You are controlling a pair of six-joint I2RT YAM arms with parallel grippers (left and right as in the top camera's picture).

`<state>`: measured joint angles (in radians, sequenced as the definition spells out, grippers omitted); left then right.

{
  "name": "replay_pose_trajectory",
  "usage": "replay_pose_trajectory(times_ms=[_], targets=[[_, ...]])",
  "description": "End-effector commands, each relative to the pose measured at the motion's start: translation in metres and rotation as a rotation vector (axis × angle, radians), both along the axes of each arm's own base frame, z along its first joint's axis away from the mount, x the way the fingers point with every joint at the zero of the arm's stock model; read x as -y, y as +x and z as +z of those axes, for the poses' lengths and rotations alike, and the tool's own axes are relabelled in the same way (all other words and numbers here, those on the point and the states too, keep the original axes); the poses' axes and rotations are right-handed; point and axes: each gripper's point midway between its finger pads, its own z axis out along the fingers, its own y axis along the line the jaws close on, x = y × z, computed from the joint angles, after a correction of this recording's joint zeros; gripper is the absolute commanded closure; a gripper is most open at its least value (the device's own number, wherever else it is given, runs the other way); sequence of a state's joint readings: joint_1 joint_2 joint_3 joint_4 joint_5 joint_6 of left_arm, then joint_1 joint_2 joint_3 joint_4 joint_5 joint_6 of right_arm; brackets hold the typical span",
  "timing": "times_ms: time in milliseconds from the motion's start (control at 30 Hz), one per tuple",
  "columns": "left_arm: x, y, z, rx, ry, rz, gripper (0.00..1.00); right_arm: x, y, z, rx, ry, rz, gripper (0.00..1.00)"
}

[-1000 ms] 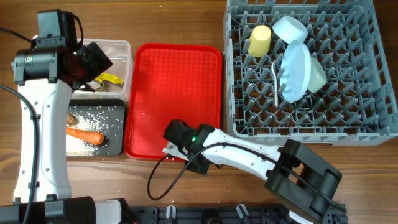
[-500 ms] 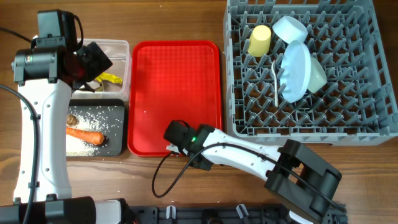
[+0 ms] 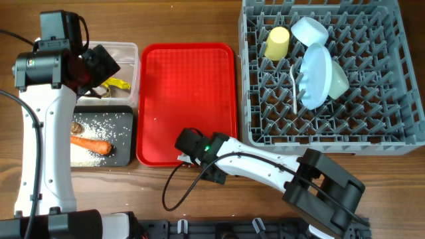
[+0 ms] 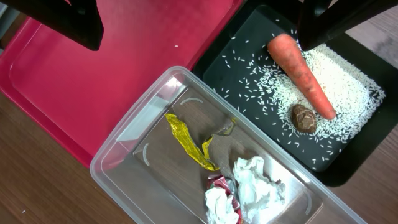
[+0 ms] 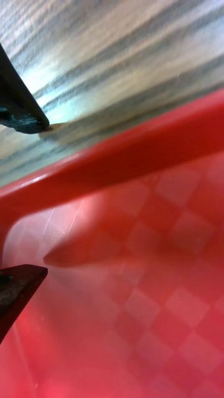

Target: Sort waste into correct bins and load items into the dishwasher rack

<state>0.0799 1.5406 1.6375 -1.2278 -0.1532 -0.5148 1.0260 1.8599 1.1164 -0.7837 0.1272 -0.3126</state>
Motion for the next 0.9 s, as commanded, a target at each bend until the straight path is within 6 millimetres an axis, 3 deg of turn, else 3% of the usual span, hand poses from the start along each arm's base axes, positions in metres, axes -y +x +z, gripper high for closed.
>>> replay_pose_trajectory(times_ms=[0,100,233,333,433,533,567,633,767,867], targets=[[-0.003,0.0,0.008,0.024,0.006,0.024,0.0,-0.006,-0.014,-0.004,-0.084,0.033,0.005,0.29],[-0.003,0.0,0.008,0.024,0.006,0.024,0.0,-0.021,-0.023,0.004,-0.144,0.1,0.006,0.29],[-0.003,0.0,0.008,0.024,0.006,0.024,0.0,-0.045,-0.025,0.037,-0.163,0.236,-0.014,0.28],[-0.003,0.0,0.008,0.024,0.006,0.024,0.0,-0.062,-0.008,0.083,-0.072,0.376,-0.077,0.27],[-0.003,0.0,0.008,0.024,0.006,0.024,0.0,-0.065,0.015,0.131,0.04,0.519,-0.173,0.27],[-0.003,0.0,0.008,0.024,0.006,0.024,0.0,-0.051,0.041,0.191,0.125,0.702,-0.312,0.26],[-0.003,0.0,0.008,0.024,0.006,0.024,0.0,-0.038,0.051,0.213,0.161,0.762,-0.367,0.04],[-0.003,0.0,0.008,0.024,0.006,0.024,0.0,-0.011,0.067,0.244,0.241,0.827,-0.417,0.0],[-0.003,0.0,0.008,0.024,0.006,0.024,0.0,0.026,0.087,0.274,0.345,0.878,-0.504,0.0],[-0.003,0.0,0.008,0.024,0.006,0.024,0.0,0.037,0.095,0.275,0.382,0.863,-0.54,0.0]])
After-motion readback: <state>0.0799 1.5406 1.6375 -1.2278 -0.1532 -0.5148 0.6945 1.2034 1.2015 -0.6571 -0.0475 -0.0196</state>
